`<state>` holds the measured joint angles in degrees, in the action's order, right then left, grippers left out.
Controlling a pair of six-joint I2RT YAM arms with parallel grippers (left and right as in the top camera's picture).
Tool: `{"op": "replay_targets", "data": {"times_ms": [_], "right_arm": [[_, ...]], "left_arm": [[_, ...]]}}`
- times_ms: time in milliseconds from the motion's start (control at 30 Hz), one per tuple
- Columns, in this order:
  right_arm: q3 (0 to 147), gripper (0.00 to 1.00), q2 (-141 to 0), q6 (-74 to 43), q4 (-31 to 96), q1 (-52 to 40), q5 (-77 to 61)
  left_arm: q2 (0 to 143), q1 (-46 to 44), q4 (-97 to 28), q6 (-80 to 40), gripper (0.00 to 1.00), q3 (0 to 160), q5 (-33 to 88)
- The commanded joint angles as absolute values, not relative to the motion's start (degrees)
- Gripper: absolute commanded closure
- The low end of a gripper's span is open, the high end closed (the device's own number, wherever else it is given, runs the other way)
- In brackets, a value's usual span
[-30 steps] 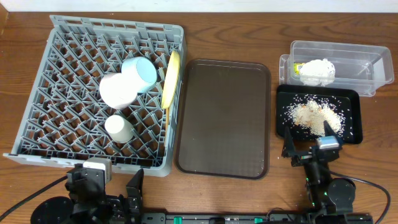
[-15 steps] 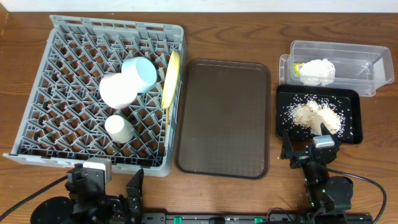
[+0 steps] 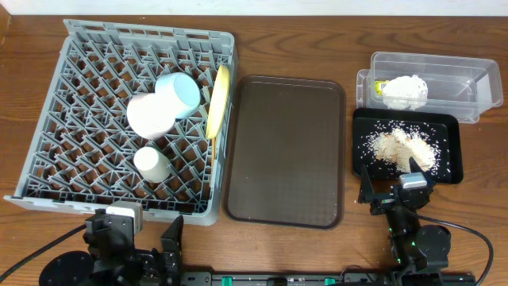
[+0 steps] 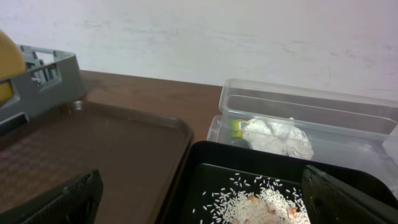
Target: Sort waste into correct bins and load items into the dishwasher
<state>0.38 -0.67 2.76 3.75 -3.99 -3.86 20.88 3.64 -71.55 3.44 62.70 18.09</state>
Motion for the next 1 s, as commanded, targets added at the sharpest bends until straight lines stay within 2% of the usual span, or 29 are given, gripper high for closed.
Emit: {"op": "replay_targets", "data": {"times_ms": [0,200,367,433,967], "right_arm": [[0.3,0.01,-0.3,2.7,4.0,-3.2,-3.9],[0.3,0.01,-0.3,2.7,4.0,-3.2,-3.9],[0.3,0.01,-0.3,2.7,4.0,-3.2,-3.9],[0.3,0.01,-0.3,2.7,4.0,-3.2,-3.9],[0.3,0.01,-0.3,2.7,4.0,-3.2,-3.9]], "left_arm": [[20.8,3.4,-71.3,4.1,0.02,62.7,18.8],[19.0,3.4,-69.2,6.7,0.02,58.2,18.3],[11.7,2.8,-56.1,6.2,0.02,42.3,18.9],[6.0,1.4,-46.5,3.0,0.02,31.4,18.8],[0.1,-2.1,-12.1,2.3,0.02,6.2,17.2]]}}
